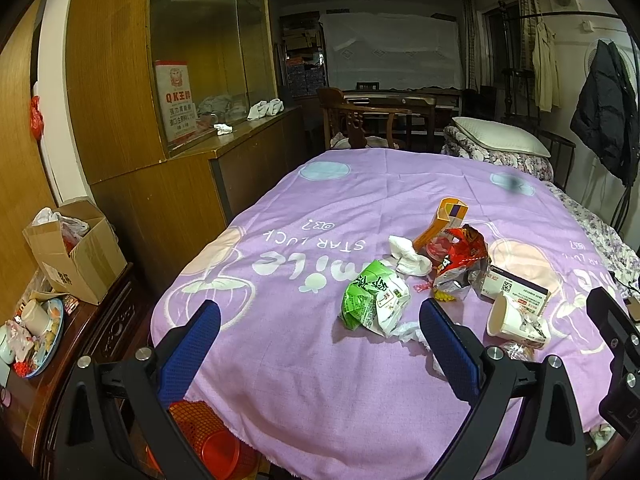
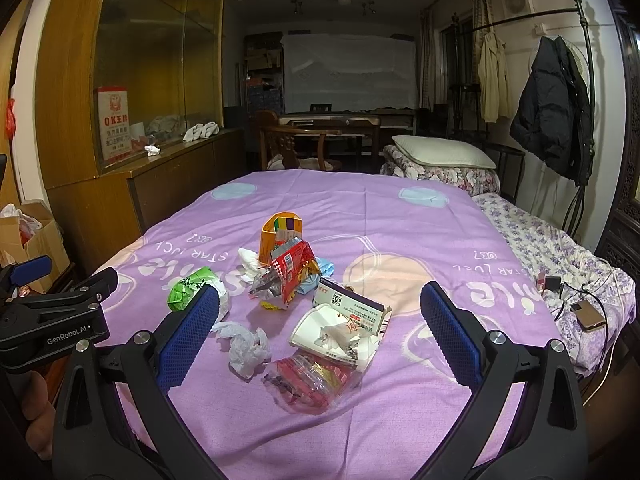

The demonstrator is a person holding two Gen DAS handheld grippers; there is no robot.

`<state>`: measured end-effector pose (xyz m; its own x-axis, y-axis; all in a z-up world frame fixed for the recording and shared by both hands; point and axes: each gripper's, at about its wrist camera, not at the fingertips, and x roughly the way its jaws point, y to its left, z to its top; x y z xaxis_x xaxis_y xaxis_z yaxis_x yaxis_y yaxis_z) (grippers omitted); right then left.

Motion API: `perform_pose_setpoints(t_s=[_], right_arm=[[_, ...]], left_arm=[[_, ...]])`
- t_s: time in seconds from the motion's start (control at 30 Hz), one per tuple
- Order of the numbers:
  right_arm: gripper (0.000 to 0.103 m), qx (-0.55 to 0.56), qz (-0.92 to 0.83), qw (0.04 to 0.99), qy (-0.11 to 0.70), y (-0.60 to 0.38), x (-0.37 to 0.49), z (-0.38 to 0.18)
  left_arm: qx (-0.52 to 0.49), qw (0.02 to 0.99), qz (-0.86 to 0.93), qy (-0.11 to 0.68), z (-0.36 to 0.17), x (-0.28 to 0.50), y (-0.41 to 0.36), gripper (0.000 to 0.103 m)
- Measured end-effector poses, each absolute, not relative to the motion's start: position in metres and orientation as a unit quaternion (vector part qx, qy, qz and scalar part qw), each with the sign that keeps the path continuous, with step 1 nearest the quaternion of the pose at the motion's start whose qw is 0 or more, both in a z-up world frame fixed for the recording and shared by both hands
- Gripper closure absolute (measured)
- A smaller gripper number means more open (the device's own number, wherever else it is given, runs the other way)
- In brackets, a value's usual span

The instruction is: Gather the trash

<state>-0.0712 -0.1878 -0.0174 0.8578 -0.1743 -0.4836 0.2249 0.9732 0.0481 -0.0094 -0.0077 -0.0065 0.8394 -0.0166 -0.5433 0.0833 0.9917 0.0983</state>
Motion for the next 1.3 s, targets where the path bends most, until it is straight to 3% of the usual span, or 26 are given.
perform_pose_setpoints(t_s=[1.3], right_arm=[[0.007, 0.052, -0.104, 0.962, 0.246, -0.1873, -0.0713, -0.0174]], left_arm=[[0.057, 0.956, -0.029, 0.286, -0.0045, -0.0105, -0.0099, 0.006]])
